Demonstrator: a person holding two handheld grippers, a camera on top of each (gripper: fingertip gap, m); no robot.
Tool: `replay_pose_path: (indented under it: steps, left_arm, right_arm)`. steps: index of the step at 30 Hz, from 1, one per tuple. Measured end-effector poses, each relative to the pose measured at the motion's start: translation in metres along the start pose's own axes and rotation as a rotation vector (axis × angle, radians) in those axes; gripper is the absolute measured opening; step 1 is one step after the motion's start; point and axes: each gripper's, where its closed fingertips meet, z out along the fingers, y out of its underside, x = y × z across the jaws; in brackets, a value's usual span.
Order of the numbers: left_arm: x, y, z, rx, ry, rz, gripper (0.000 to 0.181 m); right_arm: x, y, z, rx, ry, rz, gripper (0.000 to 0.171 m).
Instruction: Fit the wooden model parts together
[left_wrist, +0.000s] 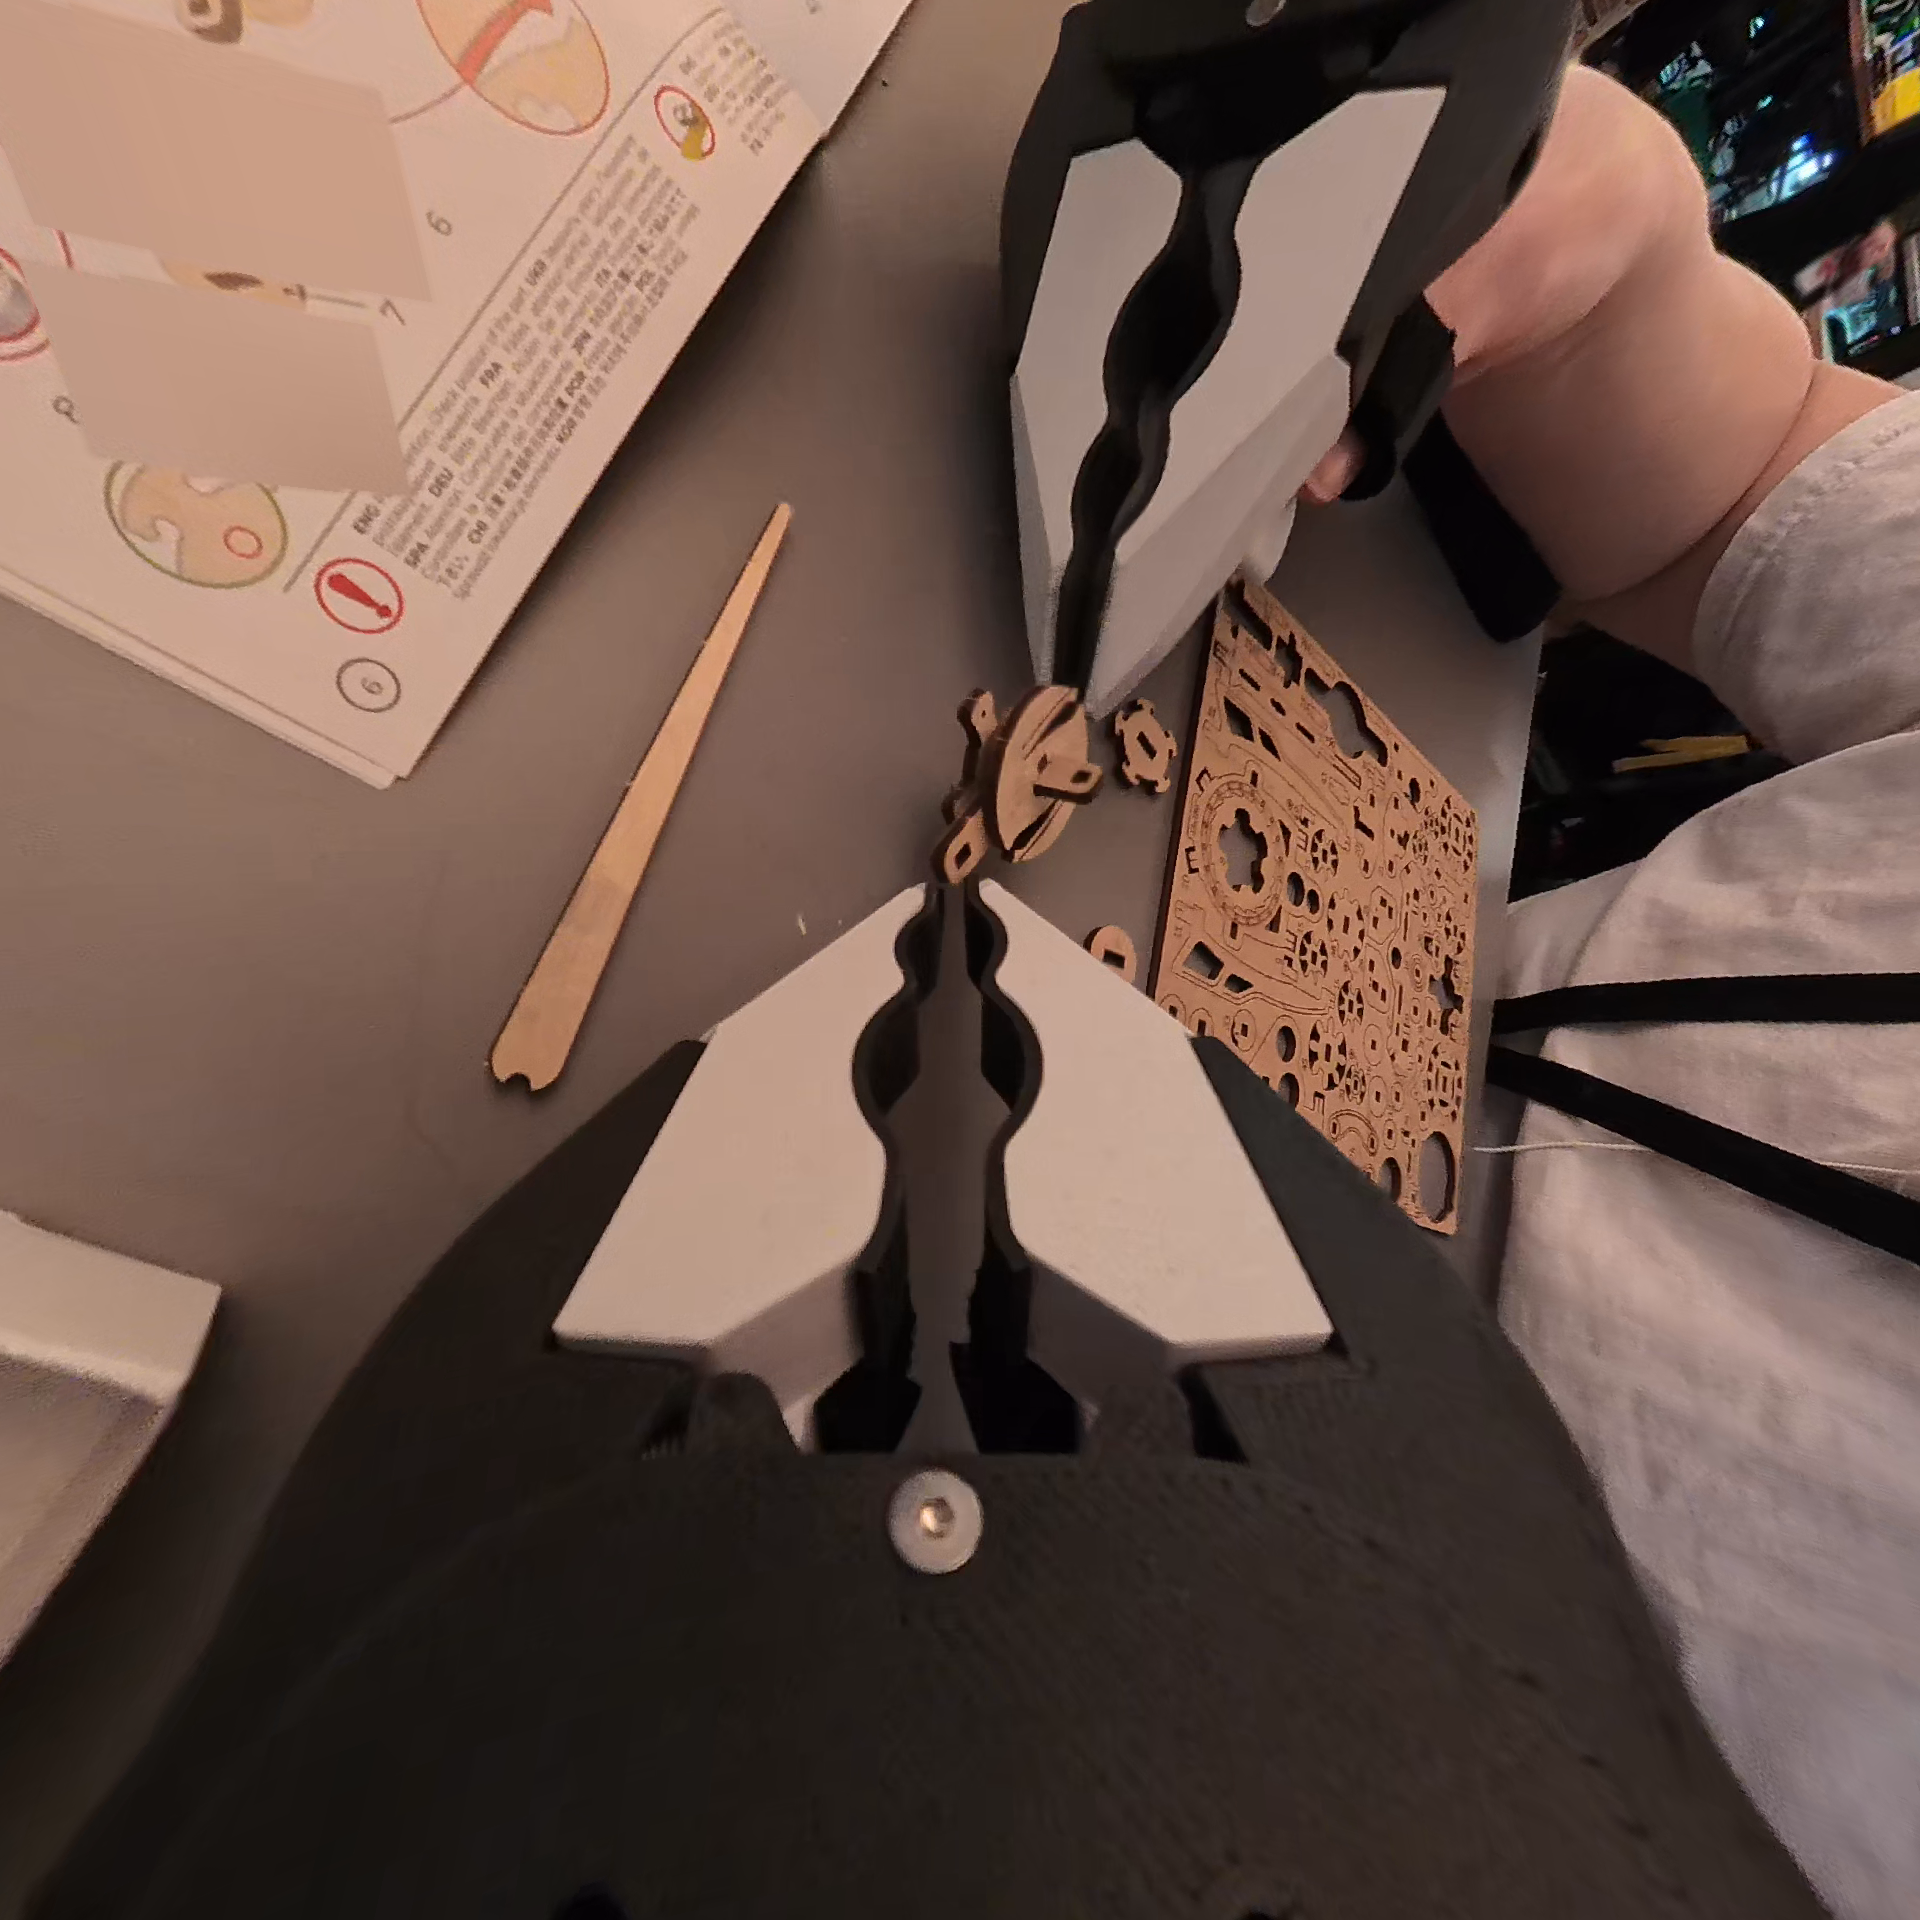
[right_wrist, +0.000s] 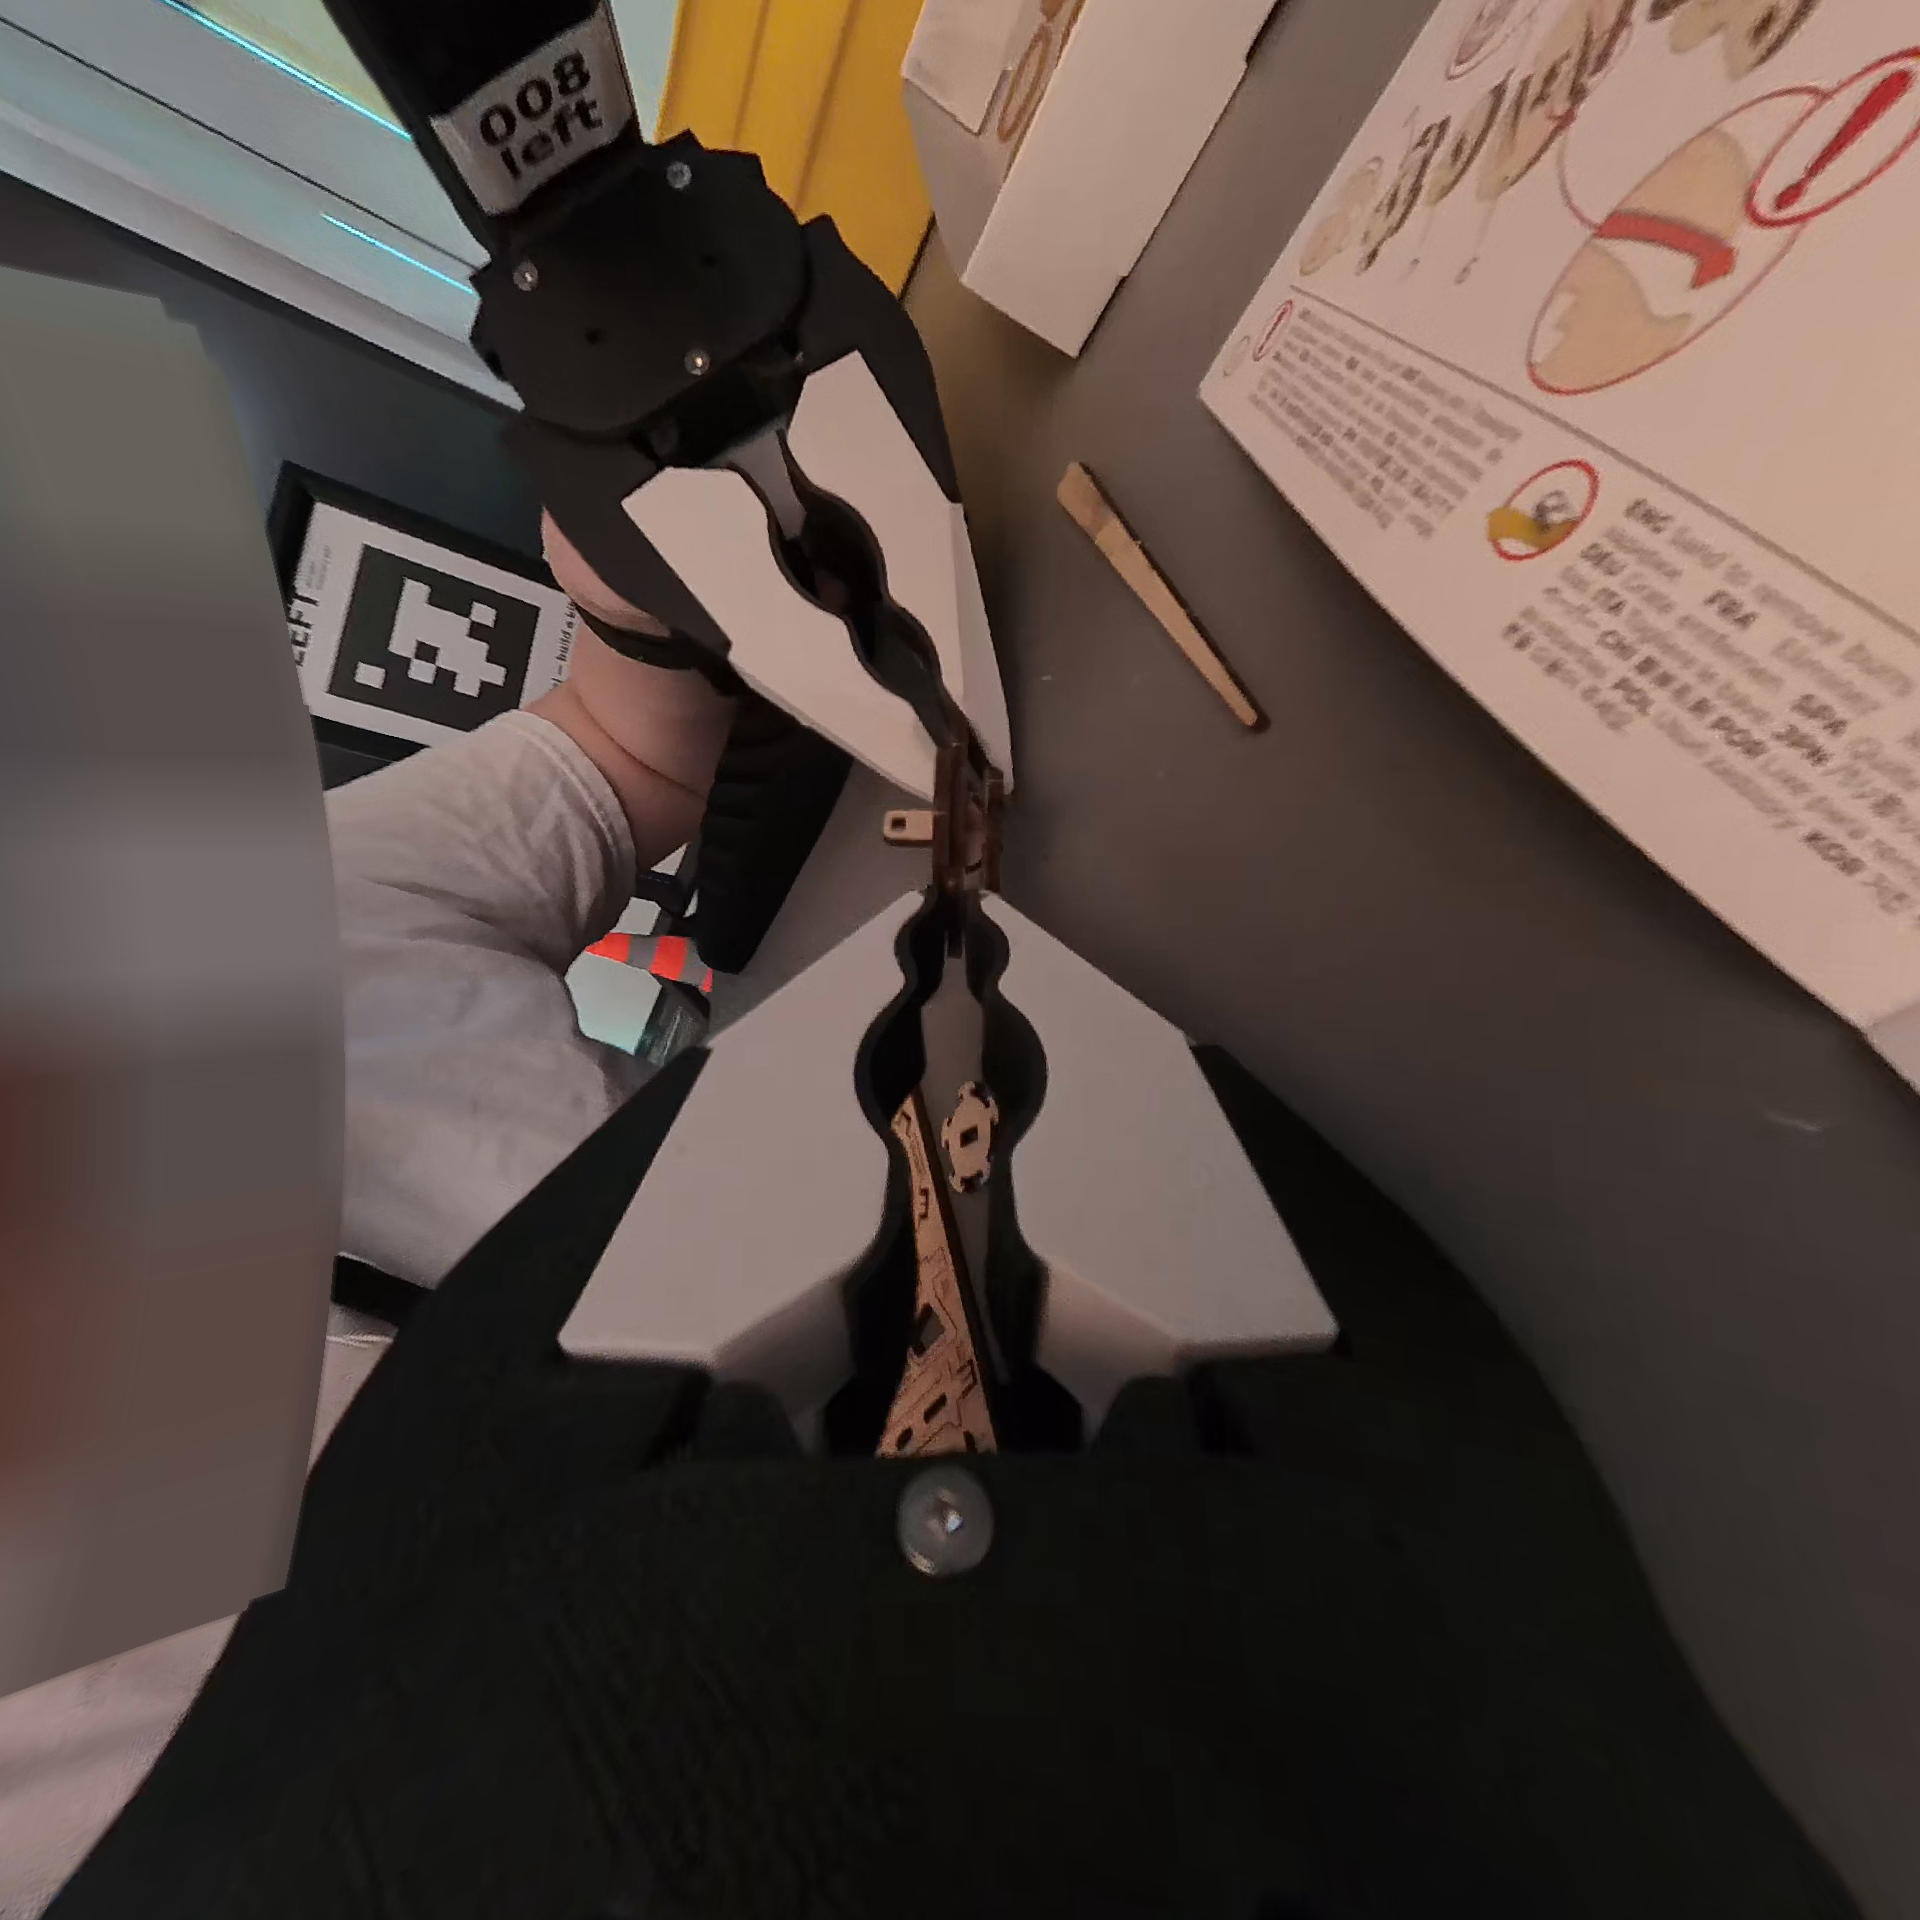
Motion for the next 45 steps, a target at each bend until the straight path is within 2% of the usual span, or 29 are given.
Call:
replay_pose_path:
  steps: [1,5,9,17,24,27,32,45]
  left_arm:
    - [-0.001,0.000,-0.001,-0.002,-0.001,-0.009,0.003]
    - [-0.003,0.000,-0.005,-0.008,-0.024,-0.009,0.007]
    - [0.002,0.003,-0.003,-0.023,0.025,-0.023,0.005]
    - [0.002,0.004,-0.003,-0.026,0.041,-0.031,0.006]
    - [0.003,0.001,-0.008,-0.021,0.014,-0.006,0.007]
    - [0.003,0.001,-0.008,-0.026,-0.007,0.010,0.007]
    - [0.004,0.003,-0.009,-0.046,-0.038,0.044,0.009]
    - [0.021,0.000,-0.017,-0.032,0.021,0.055,0.009]
  right_arm:
    - [0.000,0.001,0.000,-0.002,0.008,-0.003,0.001]
    - [0.002,0.001,0.000,0.005,0.037,-0.005,0.003]
    - [0.003,0.000,0.002,0.024,0.092,-0.048,0.009]
    - [0.009,0.002,-0.007,-0.031,0.207,-0.164,0.017]
    - [0.005,0.004,-0.010,-0.073,0.169,-0.185,0.019]
    - [0.008,0.006,-0.010,-0.101,0.209,-0.239,0.023]
    - [-0.001,0.000,-0.013,-0.082,0.191,-0.347,0.027]
    - [-0.006,-0.013,-0.010,0.008,0.174,-0.414,0.032]
